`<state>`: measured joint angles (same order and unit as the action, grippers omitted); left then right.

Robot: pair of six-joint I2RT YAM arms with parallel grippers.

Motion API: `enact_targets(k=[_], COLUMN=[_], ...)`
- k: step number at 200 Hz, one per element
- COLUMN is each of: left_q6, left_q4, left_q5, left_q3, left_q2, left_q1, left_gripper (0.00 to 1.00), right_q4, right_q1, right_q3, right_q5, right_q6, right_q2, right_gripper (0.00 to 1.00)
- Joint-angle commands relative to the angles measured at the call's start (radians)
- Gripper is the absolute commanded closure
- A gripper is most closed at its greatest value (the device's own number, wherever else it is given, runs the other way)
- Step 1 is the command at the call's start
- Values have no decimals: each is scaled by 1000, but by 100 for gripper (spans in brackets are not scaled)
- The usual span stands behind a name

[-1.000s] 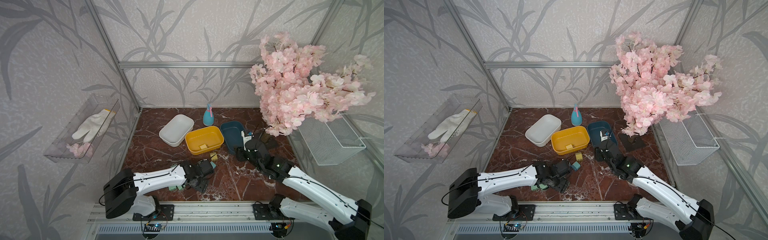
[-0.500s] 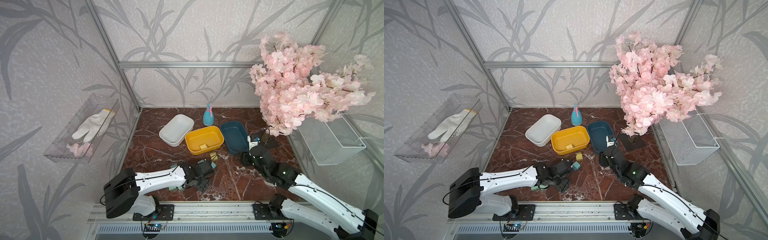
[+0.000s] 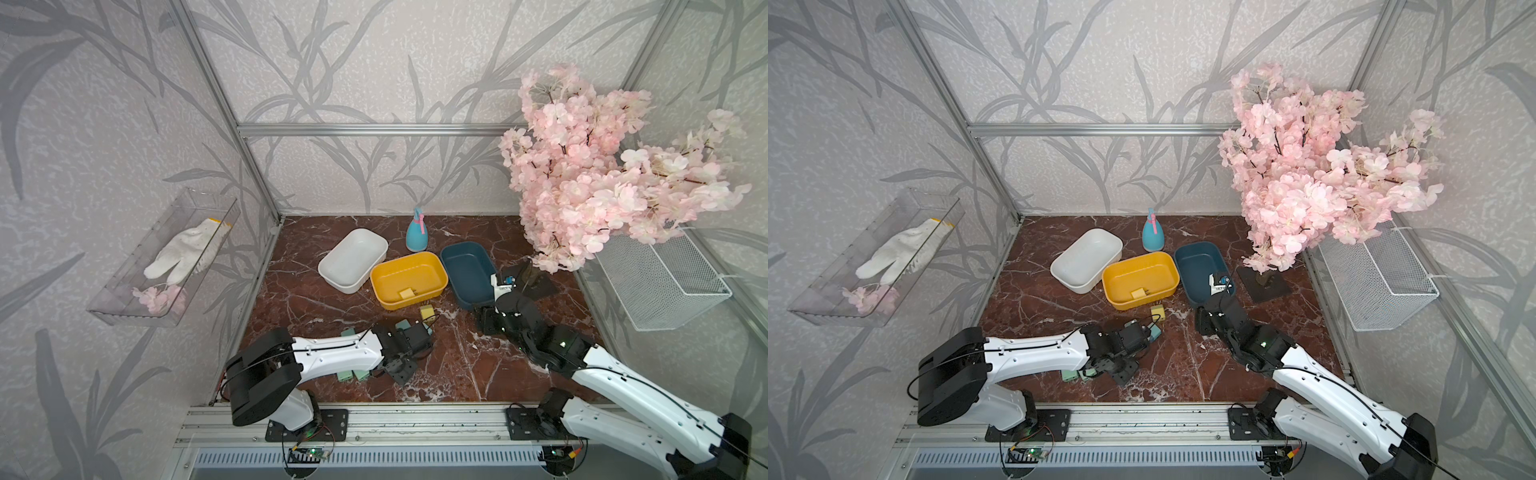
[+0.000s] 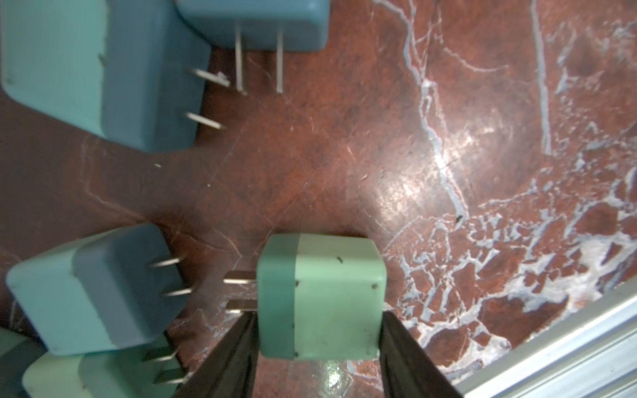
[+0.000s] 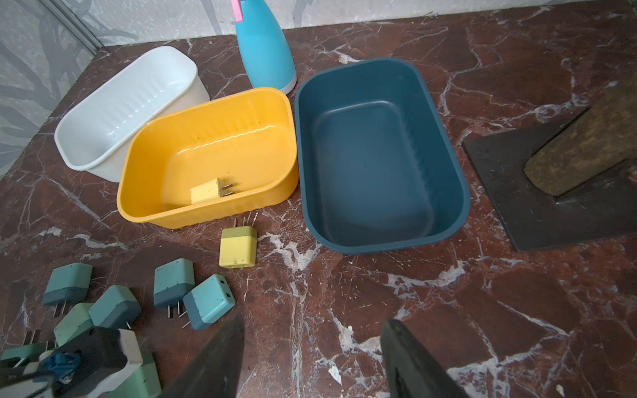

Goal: Place the plugs by color into the storage box
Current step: Pick up the plug from the center of the board.

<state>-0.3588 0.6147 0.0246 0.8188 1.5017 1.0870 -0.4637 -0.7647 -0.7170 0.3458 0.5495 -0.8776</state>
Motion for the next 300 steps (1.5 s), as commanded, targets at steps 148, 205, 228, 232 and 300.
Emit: enact_targets(k=[148, 205, 228, 232, 300], left_q6=[39, 81, 86, 85, 42], left_q4=[45, 90, 116, 120, 148], left_q5=[-17, -46, -37, -32, 142], left_q3=[61, 127, 148, 151, 140], left_q2=[56, 75, 63, 57, -116], left_q1=[4, 3, 3, 3, -4], left_gripper=[67, 100, 100, 100, 100], right_q4=[85, 75, 71, 74, 86], right_q1=[5, 6, 5, 5, 5], right_q3=[33, -80, -114, -116, -65], right_q5=[-29, -61, -72, -71, -91], right_q6=[25, -50, -60, -60, -16], right_q2=[-56, -178, -189, -188, -152], right_gripper=[33, 31, 31, 31, 31])
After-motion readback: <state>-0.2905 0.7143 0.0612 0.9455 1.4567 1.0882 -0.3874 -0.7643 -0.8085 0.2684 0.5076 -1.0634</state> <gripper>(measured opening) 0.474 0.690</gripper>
